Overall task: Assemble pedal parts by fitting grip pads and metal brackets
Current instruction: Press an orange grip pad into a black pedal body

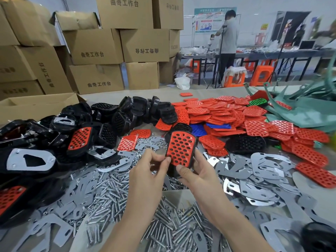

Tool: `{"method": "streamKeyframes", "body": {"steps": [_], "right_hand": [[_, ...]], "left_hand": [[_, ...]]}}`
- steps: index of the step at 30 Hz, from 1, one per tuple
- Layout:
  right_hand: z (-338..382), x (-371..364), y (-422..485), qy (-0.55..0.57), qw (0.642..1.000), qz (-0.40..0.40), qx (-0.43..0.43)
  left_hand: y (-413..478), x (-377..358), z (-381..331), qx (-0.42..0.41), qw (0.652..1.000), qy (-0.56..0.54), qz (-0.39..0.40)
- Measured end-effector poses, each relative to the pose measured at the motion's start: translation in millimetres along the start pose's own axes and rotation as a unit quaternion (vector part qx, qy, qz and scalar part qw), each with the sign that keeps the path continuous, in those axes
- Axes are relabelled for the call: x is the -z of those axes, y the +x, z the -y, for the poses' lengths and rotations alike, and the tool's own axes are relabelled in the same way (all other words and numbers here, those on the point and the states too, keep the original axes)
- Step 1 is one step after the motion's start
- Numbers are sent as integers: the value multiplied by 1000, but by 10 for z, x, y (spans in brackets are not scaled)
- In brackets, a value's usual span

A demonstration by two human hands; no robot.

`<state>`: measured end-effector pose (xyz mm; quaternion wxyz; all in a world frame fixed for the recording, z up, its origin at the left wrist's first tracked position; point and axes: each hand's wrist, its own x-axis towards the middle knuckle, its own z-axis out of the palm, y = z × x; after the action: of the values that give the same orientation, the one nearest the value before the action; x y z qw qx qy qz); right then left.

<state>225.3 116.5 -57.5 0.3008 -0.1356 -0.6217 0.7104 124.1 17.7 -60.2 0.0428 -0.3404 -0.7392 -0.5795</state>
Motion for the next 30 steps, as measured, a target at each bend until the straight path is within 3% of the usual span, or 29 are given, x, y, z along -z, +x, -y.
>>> {"method": "streamKeyframes", "body": {"steps": [8, 16, 22, 30], "right_hand": [[16, 15, -26, -46, 999, 3, 4], [27, -18, -33, -37, 999, -26, 19], [76, -39, -30, -67, 996, -21, 59], [95, -28, -40, -105, 991, -26, 75]], "left_hand": [[51, 148, 12, -136, 983, 107, 59], [22, 71, -15, -30, 999, 12, 16], [-8, 63, -95, -6, 1000, -10, 4], [-23, 80, -64, -104, 990, 94, 21]]}}
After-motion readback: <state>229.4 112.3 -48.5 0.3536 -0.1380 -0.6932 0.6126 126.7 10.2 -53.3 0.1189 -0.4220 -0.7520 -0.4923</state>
